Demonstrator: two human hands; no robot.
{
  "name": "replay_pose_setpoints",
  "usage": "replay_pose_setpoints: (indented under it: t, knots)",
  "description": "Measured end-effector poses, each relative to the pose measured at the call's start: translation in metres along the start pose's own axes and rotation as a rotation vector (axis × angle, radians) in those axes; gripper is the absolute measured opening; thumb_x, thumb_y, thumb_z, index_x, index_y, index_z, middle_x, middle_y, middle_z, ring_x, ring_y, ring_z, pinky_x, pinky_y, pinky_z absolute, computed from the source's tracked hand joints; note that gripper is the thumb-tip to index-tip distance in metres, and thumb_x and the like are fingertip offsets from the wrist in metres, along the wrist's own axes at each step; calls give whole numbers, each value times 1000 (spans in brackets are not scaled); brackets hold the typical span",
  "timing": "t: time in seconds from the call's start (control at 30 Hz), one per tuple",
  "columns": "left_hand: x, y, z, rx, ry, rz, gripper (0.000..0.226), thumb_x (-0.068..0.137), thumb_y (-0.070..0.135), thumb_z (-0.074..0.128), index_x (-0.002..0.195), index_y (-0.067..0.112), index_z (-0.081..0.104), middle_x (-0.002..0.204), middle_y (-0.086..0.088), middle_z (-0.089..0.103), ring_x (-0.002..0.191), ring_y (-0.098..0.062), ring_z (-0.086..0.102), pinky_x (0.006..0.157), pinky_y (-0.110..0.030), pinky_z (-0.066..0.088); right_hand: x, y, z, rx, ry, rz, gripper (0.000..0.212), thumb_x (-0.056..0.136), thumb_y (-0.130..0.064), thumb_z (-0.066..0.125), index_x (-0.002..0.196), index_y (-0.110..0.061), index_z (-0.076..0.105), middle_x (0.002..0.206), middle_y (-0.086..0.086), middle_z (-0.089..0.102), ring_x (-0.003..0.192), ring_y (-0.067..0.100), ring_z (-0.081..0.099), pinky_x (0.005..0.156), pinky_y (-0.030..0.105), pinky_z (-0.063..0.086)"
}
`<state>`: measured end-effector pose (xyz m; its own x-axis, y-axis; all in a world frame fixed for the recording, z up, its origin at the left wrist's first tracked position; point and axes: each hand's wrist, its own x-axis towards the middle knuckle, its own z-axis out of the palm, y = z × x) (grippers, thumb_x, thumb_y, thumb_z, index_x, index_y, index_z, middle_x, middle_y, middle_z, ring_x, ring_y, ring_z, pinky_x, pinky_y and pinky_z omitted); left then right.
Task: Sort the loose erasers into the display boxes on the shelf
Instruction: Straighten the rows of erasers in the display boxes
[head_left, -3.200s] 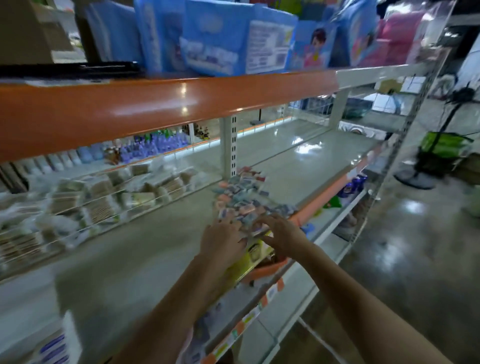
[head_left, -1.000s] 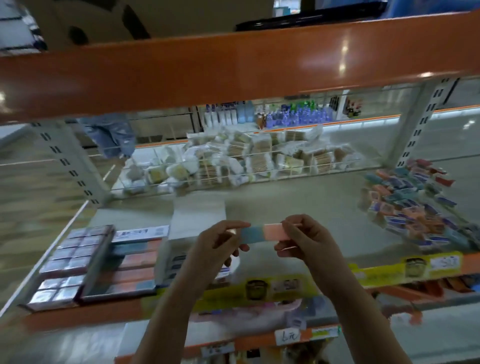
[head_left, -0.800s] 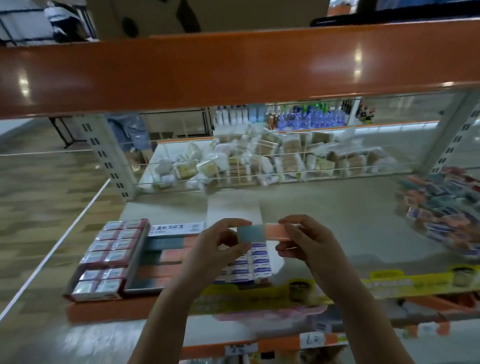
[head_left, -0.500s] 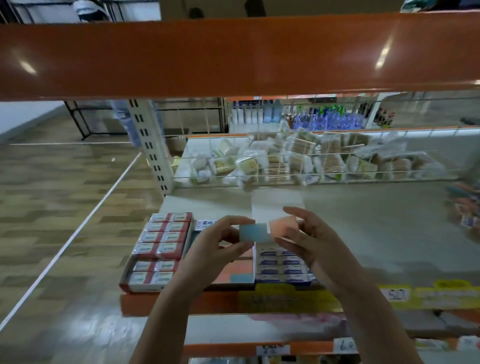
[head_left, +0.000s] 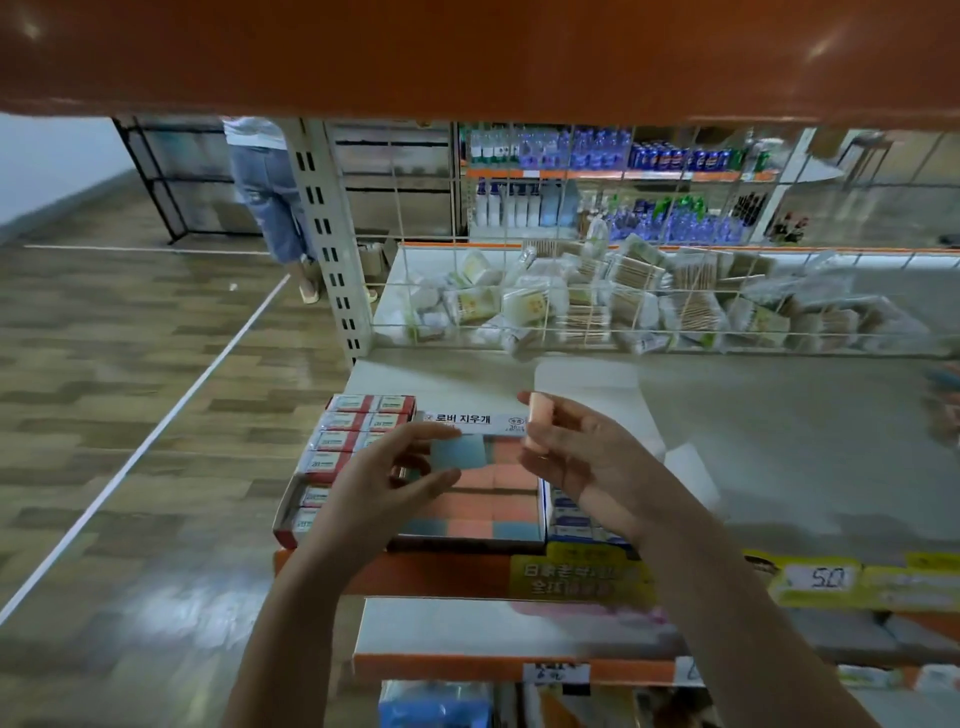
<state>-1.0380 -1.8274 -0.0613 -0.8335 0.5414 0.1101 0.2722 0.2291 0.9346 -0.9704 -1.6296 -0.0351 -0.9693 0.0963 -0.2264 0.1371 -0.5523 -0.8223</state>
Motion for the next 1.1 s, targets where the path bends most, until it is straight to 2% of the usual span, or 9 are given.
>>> replay_pose_setpoints:
  t: [0.13,0.23,0.3,0.37,0.43,0.53,0.73,0.93,1.1]
  knots:
    - [-1,-8,-10,19,82,-4,32,78,20,68,102,40,62,98,6,65,91,-6,61,67,-20,53,7,7,9,-462,-27,-54,40,82,2,64,116,-19,58,102,4,55,83,13,63,75,24,56]
    - [-1,-12,-19,44,117,-8,33,79,17,70,102,39,62,95,12,66,91,-6,61,69,-20,53,16,11,17,-868,-12,-142,44,83,-10,68,118,-29,49,105,-8,59,92,5,59,73,18,50]
    - [-2,-14,-25,39,145,-16,34,80,13,70,102,37,62,95,10,67,90,-9,62,69,-20,53,25,17,22,-1091,-4,-214,41,83,-14,68,117,-28,50,106,-12,58,93,4,57,75,16,46]
    - [-4,-14,-30,34,166,-15,33,80,12,69,102,35,61,96,8,66,88,-7,62,69,-18,52,35,27,25,-1248,-4,-257,41,83,-16,67,120,-25,51,111,-9,58,98,9,57,84,23,48]
    - [-7,-13,-33,31,191,-7,32,80,12,70,102,34,62,95,9,64,84,-1,60,66,-12,49,44,38,29,-1312,-18,-266,41,83,-16,67,121,-23,52,115,-5,57,103,12,55,91,28,48]
    - [-8,-16,-39,20,210,-27,32,79,12,70,104,30,62,95,8,62,81,3,58,63,-12,47,56,54,35,-1420,-37,-312,36,86,-17,64,120,-19,54,116,-3,55,106,12,54,92,27,47]
    - [-12,-18,-46,-17,188,-36,31,80,10,68,101,33,61,92,4,61,82,-9,59,63,-13,48,64,71,39,-1508,-36,-331,36,84,-15,65,116,-23,51,118,-5,55,105,9,51,91,25,46]
    - [-13,-18,-50,-17,164,-50,31,82,13,66,101,36,59,93,10,60,84,-10,60,65,-14,49,64,73,33,-1657,-22,-412,34,86,-20,64,119,-22,56,116,-4,55,109,12,47,95,25,37]
    - [-14,-18,-52,35,174,-76,30,82,18,67,100,41,59,96,6,60,86,-12,61,63,-14,48,65,76,32,-1715,-20,-430,30,89,-22,60,119,-20,61,117,-3,55,114,13,44,96,23,32]
